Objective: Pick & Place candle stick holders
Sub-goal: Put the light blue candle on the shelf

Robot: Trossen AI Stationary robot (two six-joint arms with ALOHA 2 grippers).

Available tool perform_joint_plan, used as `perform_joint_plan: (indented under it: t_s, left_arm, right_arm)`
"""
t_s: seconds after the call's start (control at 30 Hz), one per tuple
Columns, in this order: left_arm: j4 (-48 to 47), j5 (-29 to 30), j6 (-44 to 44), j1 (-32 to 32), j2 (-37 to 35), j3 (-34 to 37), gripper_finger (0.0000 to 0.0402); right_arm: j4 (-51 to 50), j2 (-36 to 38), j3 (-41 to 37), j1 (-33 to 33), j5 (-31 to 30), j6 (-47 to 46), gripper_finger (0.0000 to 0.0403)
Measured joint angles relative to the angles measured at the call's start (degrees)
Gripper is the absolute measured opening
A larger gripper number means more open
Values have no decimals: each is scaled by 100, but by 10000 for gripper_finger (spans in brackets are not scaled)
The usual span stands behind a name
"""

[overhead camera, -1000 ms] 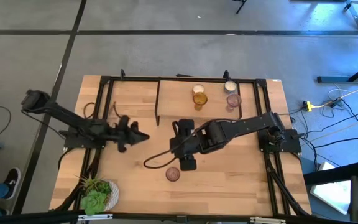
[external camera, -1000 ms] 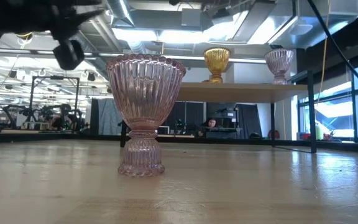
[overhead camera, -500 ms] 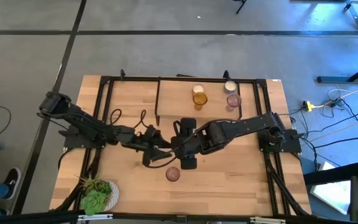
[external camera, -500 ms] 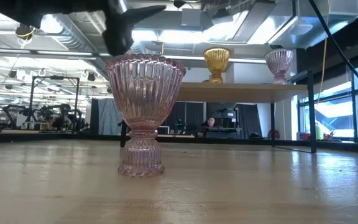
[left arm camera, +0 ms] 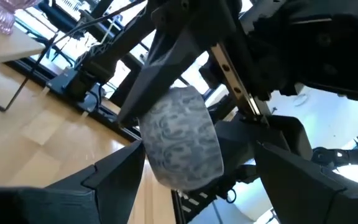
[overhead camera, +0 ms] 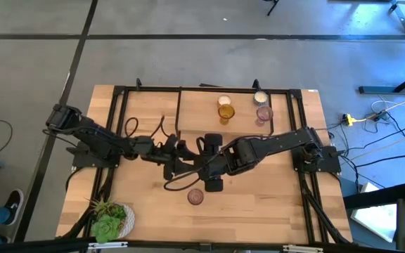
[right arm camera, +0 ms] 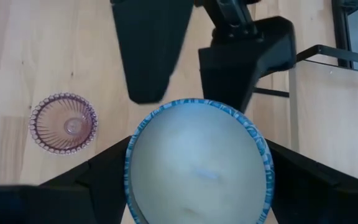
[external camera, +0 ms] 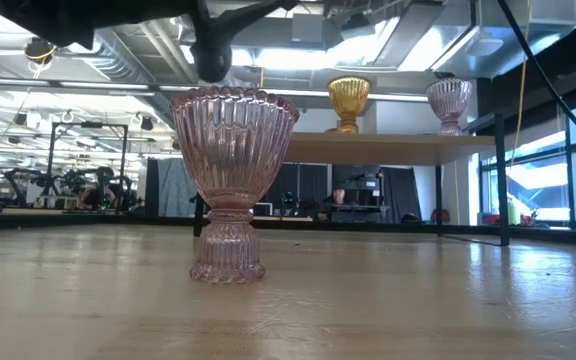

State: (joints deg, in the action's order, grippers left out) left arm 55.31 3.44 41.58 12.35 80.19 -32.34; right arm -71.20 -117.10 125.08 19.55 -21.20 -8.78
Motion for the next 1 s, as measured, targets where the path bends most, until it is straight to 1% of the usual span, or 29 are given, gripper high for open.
perform_joint_plan:
  t_s: [0.13, 0.67, 0.83, 1.0]
  left_arm:
    - [-129, -142, -26, -91, -1, -70, 299]
    - [-71, -190, -79, -284, -3, -82, 300]
    - [-222, -203, -33, -290, 120, -317, 299]
    - [-361, -341, -37, -270, 391, -643, 299]
  right_arm:
    - [2, 0, 0, 0, -49, 0, 301]
    - [127, 0, 0, -45, -90, 22, 301]
    - [127, 2, 0, -55, -116, 22, 301]
    - [110, 11, 2, -45, -107, 22, 301]
